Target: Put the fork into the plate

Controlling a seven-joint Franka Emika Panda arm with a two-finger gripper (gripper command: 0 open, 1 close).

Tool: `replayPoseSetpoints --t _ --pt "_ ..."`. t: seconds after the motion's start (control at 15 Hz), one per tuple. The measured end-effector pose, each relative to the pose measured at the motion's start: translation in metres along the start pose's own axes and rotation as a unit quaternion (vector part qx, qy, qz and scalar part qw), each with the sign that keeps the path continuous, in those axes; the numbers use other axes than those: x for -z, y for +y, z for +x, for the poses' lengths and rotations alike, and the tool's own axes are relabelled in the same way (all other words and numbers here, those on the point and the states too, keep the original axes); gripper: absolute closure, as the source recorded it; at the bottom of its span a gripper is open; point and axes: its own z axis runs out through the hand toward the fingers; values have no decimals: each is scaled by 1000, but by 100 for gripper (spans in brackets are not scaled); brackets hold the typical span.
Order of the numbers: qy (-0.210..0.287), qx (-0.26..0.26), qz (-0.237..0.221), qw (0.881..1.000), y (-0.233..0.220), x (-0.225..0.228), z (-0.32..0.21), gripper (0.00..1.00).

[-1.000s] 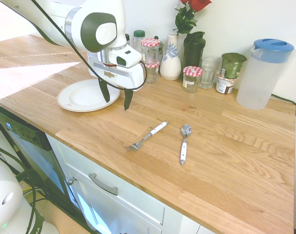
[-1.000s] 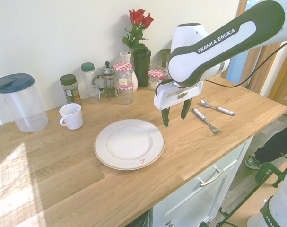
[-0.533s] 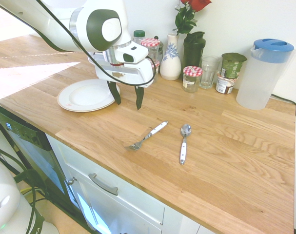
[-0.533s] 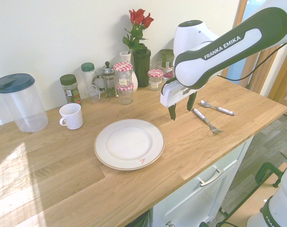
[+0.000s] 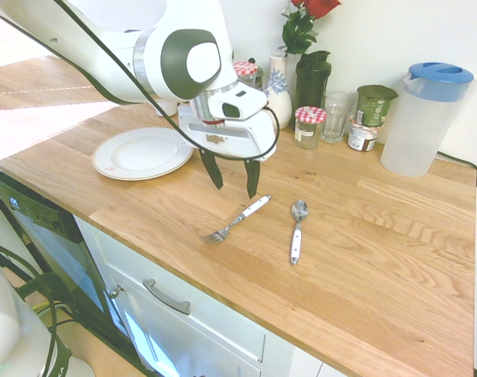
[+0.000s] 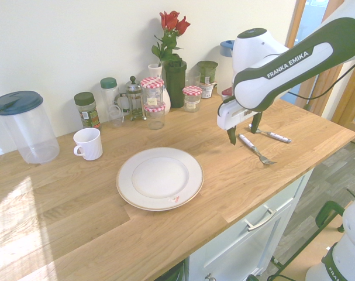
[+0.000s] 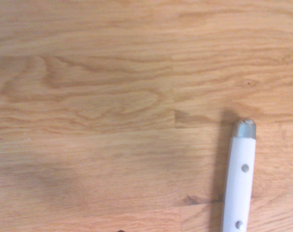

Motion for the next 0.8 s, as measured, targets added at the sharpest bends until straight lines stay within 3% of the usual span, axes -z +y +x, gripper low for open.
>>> replayPoseSetpoints --t 0.8 --pt "-18 -89 -14 996 22 -38 15 0"
